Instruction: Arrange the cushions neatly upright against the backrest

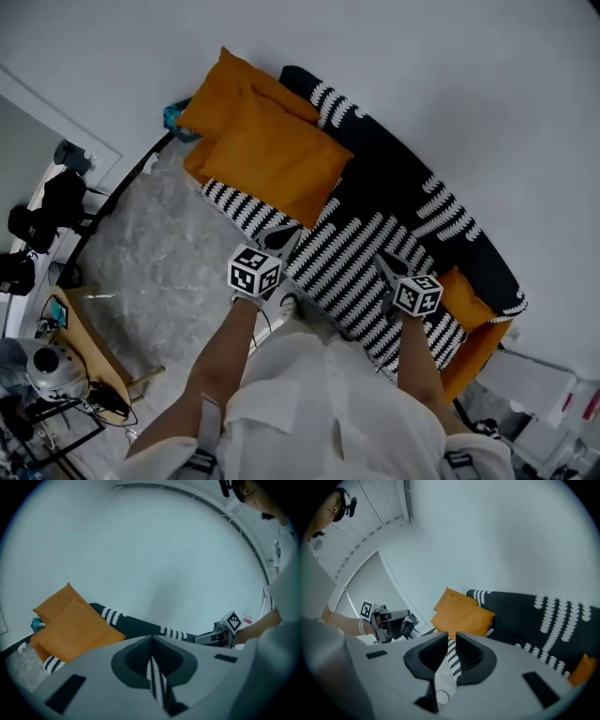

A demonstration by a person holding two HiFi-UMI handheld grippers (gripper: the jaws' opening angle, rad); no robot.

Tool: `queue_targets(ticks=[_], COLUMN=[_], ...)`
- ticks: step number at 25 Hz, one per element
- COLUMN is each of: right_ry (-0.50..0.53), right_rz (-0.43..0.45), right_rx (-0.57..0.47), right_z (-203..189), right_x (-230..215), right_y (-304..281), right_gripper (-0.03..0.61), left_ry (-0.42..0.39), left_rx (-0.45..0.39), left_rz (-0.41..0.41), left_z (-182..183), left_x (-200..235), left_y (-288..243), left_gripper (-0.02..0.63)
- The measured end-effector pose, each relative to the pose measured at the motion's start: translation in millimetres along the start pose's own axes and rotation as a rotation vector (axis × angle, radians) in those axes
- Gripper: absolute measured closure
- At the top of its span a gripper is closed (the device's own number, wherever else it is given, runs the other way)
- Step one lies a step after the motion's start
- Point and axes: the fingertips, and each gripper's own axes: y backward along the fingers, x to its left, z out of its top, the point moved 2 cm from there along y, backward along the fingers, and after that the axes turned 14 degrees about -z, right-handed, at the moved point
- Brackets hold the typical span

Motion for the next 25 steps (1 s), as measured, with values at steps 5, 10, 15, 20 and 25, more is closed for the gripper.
queue_targets(ticks=[5, 10, 15, 20, 25], right_ry=[0.051, 0.094, 0.184, 0.282, 0.399], right_rz=[0.026, 0.048, 0.092, 0.133, 0.153], right_rx=[0.064, 0.097, 0.115, 0.129, 0.187], right_z=[8.4, 26.6, 48.8, 84.3, 109.1], right_x=[46.5, 54.5, 63.2, 62.3, 59.5], right_y=[-46.3, -91.8, -126.6, -154.3, -197.6], right_gripper=[0.514, 0.500, 0.472, 0.459, 0.429], left_ry=[0.014, 0.039, 0.027, -0.028, -0.153], left_rx=[-0.033, -0.049, 0.017, 0.106, 0.289], left_rz=[0.040, 0.071, 0.082, 0.077, 0.001], left_z=[19.8, 31.3, 46.4, 77.4, 100.6], left_x=[54.1, 92.4, 113.5, 144.5, 178.7], left_y=[40.8, 41.1, 37.9, 23.0, -10.8], left_gripper=[0.597, 0.597, 0.595, 0.581, 0.552])
